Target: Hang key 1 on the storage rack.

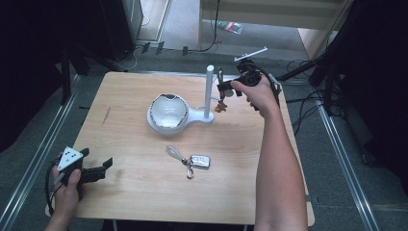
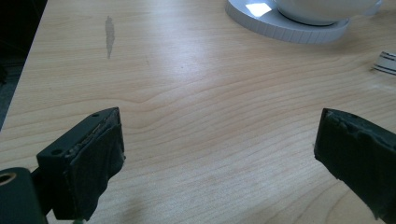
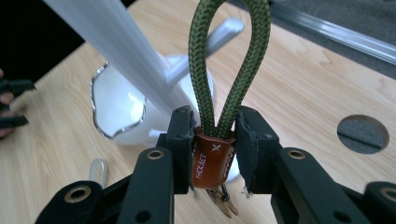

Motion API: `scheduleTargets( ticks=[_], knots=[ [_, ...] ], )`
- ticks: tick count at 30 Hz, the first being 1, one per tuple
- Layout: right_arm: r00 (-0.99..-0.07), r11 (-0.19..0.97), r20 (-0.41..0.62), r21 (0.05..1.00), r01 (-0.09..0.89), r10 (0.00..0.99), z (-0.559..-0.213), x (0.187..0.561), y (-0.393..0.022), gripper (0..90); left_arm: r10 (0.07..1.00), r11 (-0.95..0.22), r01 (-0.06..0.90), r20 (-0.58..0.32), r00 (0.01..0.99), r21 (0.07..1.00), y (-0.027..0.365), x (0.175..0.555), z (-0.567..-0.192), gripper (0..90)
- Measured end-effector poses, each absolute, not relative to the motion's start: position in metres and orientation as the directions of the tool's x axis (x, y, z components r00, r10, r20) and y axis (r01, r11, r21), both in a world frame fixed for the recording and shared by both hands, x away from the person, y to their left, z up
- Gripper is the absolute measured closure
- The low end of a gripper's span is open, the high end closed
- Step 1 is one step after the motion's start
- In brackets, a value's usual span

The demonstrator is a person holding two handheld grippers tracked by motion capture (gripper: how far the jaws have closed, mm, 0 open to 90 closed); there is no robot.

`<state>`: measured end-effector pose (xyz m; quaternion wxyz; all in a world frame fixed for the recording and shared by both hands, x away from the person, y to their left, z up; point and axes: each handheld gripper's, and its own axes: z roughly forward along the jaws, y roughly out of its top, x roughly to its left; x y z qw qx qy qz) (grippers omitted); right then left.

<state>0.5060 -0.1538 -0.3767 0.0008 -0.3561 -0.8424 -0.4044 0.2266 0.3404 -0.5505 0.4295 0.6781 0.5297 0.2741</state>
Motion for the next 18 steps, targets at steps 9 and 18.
scheduleTargets(
  ticks=[9,18],
  knots=[
    [-0.758,0.447,0.273,0.671,0.591,0.592,-0.3807,0.5053,-0.1509,69.1,0.954,-0.069,0.484,-0.084,0.287,0.872,0.3402,0.2267,-0.5506,1.8],
    [-0.750,0.425,0.249,0.697,0.578,0.612,-0.3808,0.5043,-0.1502,65.1,0.955,-0.068,0.484,-0.084,0.286,0.872,0.3402,0.2268,-0.5506,1.8]
  ],
)
